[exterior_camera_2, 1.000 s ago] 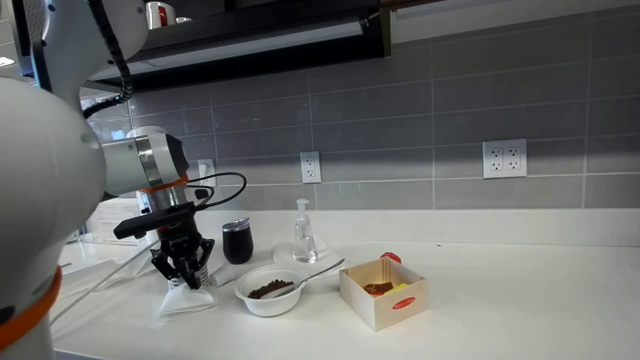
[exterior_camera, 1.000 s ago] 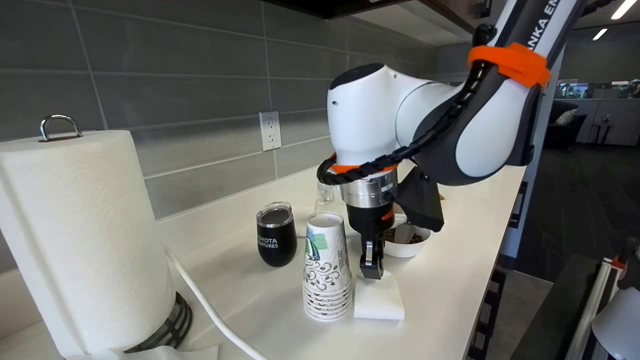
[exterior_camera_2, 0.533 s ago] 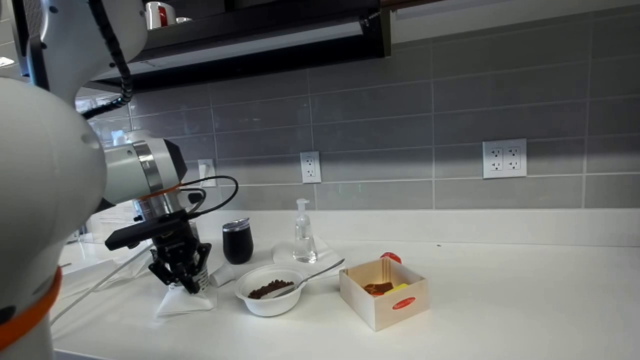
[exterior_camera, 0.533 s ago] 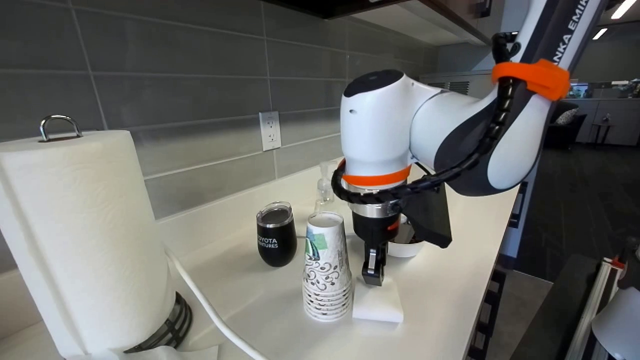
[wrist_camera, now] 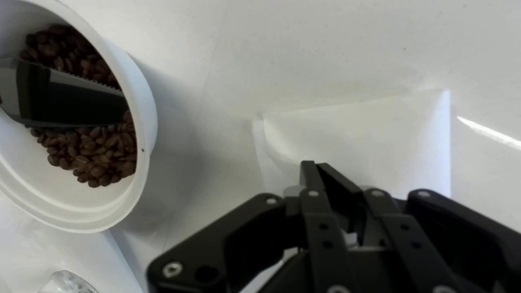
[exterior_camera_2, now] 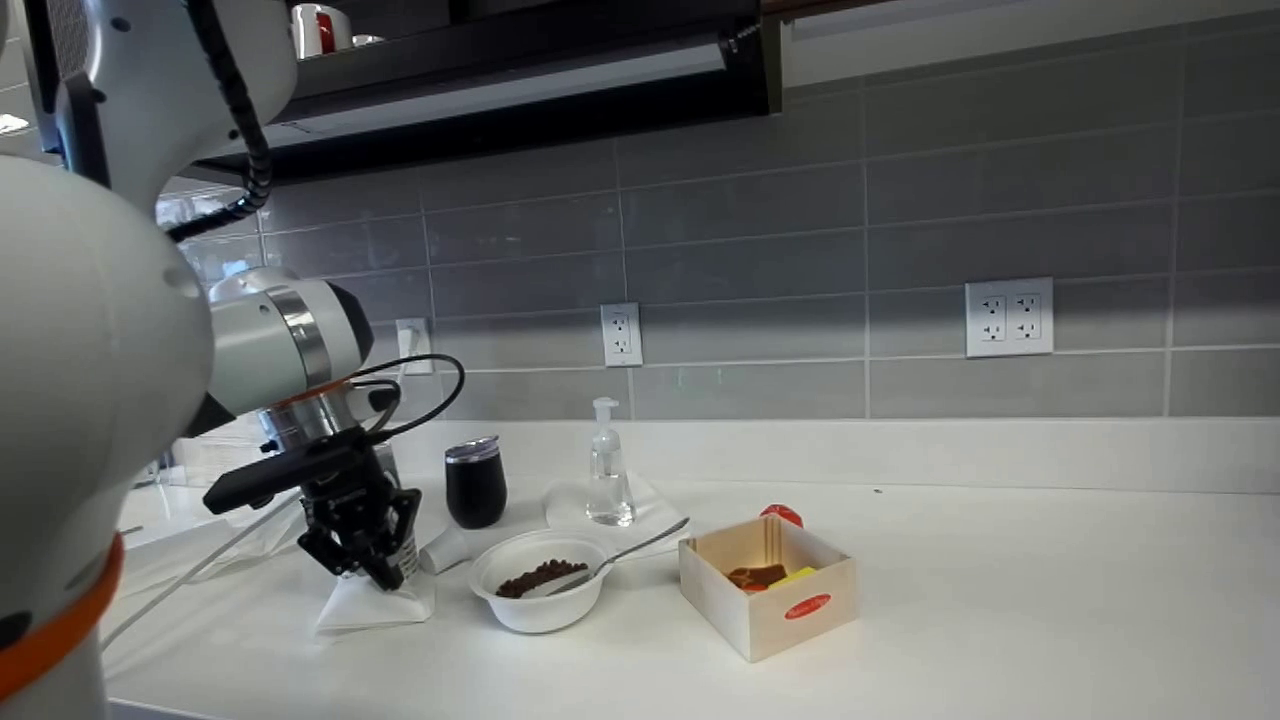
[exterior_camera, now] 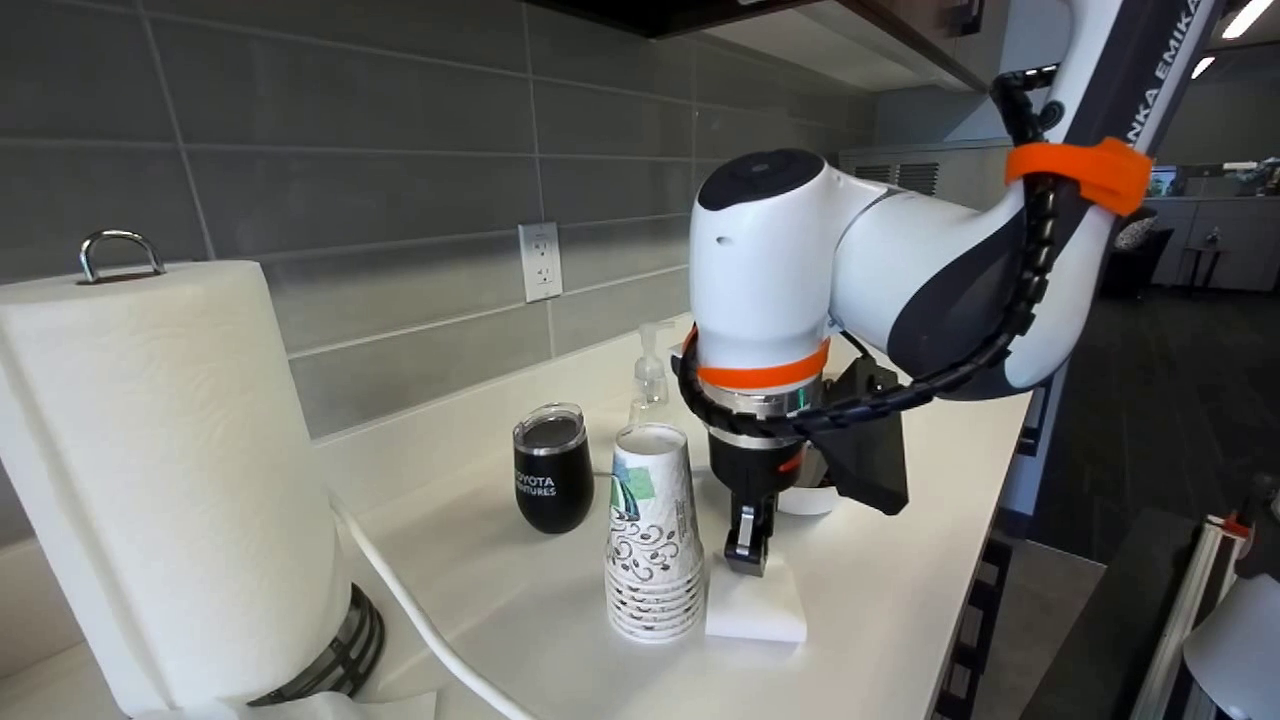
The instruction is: Fold the napkin on the right side of the paper cups halfway and put the orange ball in the wooden box
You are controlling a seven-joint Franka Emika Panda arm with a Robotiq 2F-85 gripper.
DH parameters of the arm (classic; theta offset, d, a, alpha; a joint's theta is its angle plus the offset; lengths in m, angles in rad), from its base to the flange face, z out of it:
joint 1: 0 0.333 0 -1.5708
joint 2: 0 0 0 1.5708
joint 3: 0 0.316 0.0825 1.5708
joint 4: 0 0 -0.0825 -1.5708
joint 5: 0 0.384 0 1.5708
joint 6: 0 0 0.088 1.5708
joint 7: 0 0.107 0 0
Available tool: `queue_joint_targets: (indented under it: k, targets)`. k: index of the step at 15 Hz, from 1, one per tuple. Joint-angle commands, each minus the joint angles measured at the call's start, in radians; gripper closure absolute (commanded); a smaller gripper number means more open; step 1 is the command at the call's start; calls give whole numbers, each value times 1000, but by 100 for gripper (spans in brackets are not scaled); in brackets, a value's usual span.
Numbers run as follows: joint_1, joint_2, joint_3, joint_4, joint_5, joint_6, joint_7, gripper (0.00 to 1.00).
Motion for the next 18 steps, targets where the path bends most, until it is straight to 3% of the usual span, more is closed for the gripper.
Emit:
queue_joint_targets:
  k: [1,16,17,18]
  targets:
    - [6,37,-6,-5,-58,43,66,98]
    - [12,107,-21,-1,-137,97,164,98]
    - [11,102,-21,-2,-139,97,169,93]
    - [8,90,-23,-5,-140,96,174,68]
